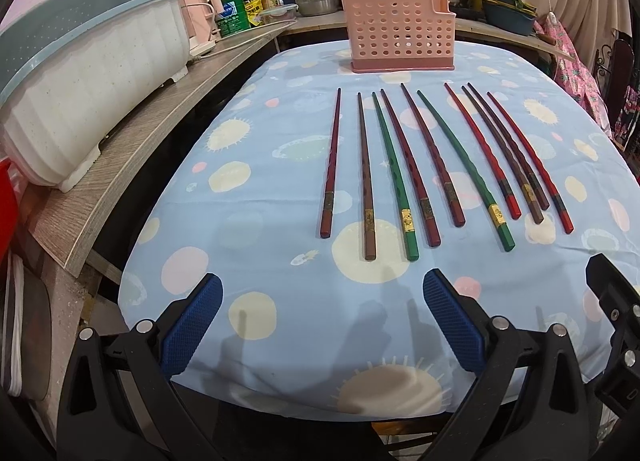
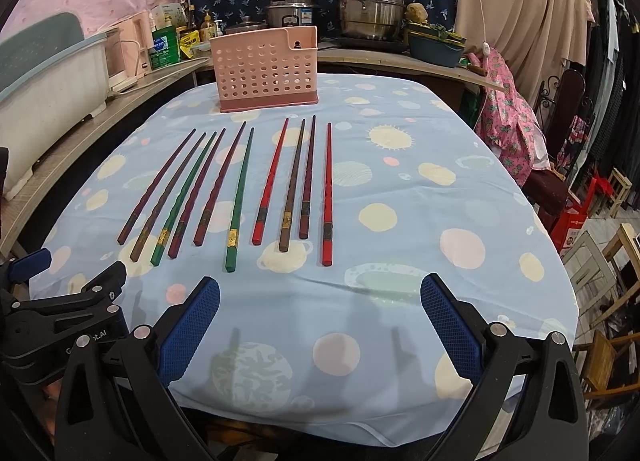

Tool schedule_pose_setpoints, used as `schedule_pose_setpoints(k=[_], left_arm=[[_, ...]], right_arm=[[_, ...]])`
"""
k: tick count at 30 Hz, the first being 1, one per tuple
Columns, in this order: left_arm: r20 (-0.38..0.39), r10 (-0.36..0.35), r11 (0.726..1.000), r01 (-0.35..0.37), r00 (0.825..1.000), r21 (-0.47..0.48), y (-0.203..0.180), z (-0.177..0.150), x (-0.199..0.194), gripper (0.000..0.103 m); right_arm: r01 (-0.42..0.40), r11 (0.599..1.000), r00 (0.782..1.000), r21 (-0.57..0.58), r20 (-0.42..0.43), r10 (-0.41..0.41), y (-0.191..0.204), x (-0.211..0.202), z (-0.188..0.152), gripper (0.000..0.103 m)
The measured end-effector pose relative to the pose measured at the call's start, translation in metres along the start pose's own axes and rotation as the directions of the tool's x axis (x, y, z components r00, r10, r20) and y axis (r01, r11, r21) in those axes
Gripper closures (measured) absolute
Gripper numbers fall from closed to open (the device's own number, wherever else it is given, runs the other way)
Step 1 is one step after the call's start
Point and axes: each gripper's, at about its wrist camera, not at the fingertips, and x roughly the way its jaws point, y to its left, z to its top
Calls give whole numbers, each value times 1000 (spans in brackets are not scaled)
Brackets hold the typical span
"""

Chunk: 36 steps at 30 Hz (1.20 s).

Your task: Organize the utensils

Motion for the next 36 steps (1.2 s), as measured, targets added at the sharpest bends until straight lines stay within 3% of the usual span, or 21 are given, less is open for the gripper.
schedule_pose_setpoints(k=[36], left_arm=[[-4,-3,1000,3,1000,-1,1,-3,1,7]], right_arm=[[1,1000,1000,-2,1,-1,1,0,-1,7]])
